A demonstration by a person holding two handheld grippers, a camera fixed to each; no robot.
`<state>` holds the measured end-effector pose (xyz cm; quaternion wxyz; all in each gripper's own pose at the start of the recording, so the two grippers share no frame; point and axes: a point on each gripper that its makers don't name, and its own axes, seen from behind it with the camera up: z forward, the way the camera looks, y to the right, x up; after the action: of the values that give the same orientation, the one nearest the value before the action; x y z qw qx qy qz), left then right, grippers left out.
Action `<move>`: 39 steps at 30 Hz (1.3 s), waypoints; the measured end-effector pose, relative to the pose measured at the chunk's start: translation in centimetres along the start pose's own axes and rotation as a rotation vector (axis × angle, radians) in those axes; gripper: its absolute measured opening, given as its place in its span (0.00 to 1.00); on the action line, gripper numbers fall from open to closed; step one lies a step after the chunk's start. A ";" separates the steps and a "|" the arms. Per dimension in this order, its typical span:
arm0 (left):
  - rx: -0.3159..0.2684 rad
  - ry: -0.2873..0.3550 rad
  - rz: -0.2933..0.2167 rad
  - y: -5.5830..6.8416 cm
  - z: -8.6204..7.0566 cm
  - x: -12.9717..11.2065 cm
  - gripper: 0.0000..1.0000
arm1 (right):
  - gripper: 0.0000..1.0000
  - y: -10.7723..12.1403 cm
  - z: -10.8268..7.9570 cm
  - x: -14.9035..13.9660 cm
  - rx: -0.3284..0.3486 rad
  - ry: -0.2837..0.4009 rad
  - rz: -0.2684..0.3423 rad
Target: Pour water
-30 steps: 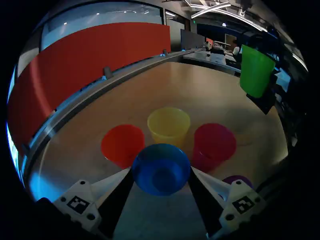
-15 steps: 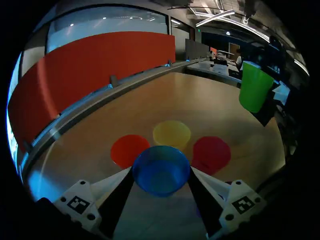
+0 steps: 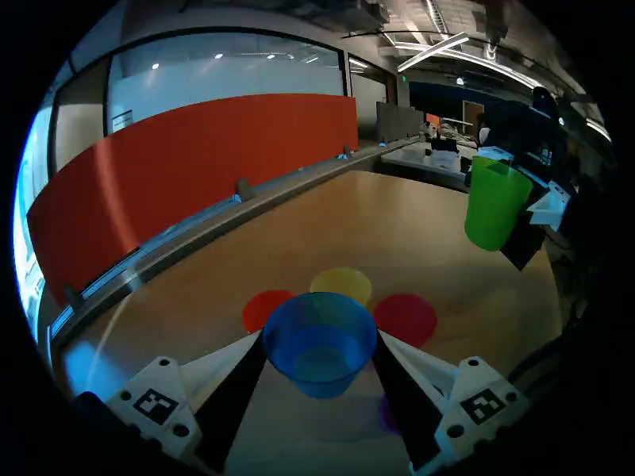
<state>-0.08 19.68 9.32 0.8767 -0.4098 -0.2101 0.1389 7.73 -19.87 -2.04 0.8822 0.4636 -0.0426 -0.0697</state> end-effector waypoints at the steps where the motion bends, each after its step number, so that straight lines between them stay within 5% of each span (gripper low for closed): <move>1: 0.004 0.007 -0.001 0.1 -0.3 0.2 0.87 | 0.89 -0.1 0.0 0.1 0.001 0.000 -0.001; 21: 0.083 0.165 -0.017 0.9 -4.5 3.9 0.87 | 0.89 -0.3 -0.2 0.4 -0.010 -0.003 0.001; 39: 0.138 0.340 -0.092 1.5 -7.6 6.9 0.87 | 0.89 -0.2 -0.4 0.6 -0.013 -0.008 -0.008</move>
<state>9.56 18.49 5.50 0.9311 -0.3561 -0.0675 0.0415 8.42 -19.74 -2.39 0.8848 0.4577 -0.0438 -0.0752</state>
